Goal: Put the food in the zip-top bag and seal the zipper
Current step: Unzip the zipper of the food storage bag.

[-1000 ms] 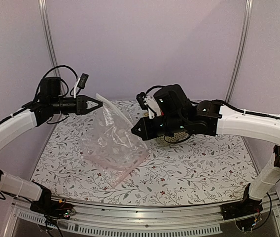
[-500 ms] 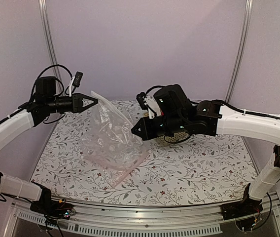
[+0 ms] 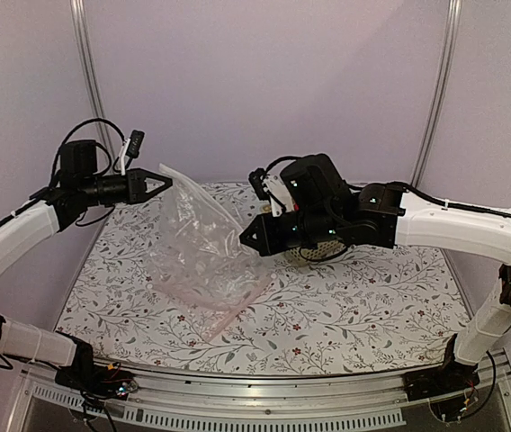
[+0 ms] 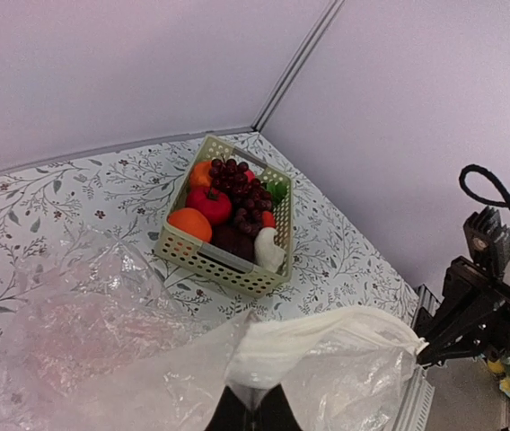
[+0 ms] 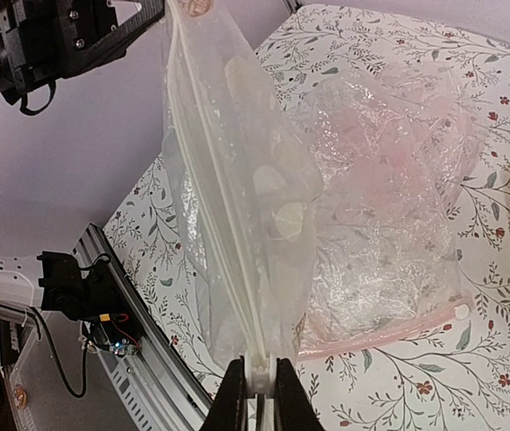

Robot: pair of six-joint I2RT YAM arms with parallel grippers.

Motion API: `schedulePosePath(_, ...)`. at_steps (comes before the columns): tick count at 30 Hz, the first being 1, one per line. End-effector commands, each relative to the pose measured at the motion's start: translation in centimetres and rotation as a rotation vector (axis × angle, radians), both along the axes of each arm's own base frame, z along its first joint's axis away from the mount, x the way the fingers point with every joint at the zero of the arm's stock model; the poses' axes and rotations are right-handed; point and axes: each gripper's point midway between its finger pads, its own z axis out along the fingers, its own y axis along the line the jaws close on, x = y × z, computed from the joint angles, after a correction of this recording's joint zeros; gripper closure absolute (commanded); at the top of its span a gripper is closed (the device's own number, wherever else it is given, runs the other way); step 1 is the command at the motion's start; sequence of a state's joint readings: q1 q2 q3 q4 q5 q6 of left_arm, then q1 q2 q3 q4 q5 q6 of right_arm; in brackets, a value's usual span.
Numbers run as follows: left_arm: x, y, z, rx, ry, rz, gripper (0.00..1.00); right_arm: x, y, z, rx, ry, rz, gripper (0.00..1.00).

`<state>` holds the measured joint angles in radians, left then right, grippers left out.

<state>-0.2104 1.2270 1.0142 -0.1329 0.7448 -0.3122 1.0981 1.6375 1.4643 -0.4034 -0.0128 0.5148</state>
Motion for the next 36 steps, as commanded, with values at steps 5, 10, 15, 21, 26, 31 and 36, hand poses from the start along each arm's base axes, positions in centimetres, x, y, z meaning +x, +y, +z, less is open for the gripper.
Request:
schedulePosePath(5,1.2,2.3,0.8,0.007,-0.039,0.107,1.00,-0.4,-1.1,-2.4,-0.082,0.032,0.000,1.00)
schedulePosePath(10,1.3,2.6,0.7,0.008,-0.037,0.118,1.00,-0.4,-1.1,-2.5,-0.085,0.032,-0.001,1.00)
schedulePosePath(15,1.4,2.9,0.8,0.009,-0.038,0.130,1.00,-0.4,-1.1,-2.5,-0.085,0.032,0.000,1.00)
schedulePosePath(21,1.3,2.9,0.9,0.006,-0.040,0.126,1.00,-0.4,-1.1,-2.5,-0.085,0.033,-0.001,1.00)
schedulePosePath(26,0.5,1.5,1.2,-0.026,-0.049,0.040,1.00,-0.4,-0.9,-2.1,-0.075,0.031,0.003,0.82)
schedulePosePath(31,-1.8,-1.9,1.2,-0.007,-0.074,-0.104,1.00,-0.5,-1.0,-0.1,-0.055,-0.007,0.023,0.35)
schedulePosePath(36,-3.5,-4.2,0.8,0.007,-0.077,-0.208,1.00,0.5,-4.0,2.5,-0.104,-0.121,-0.054,0.11)
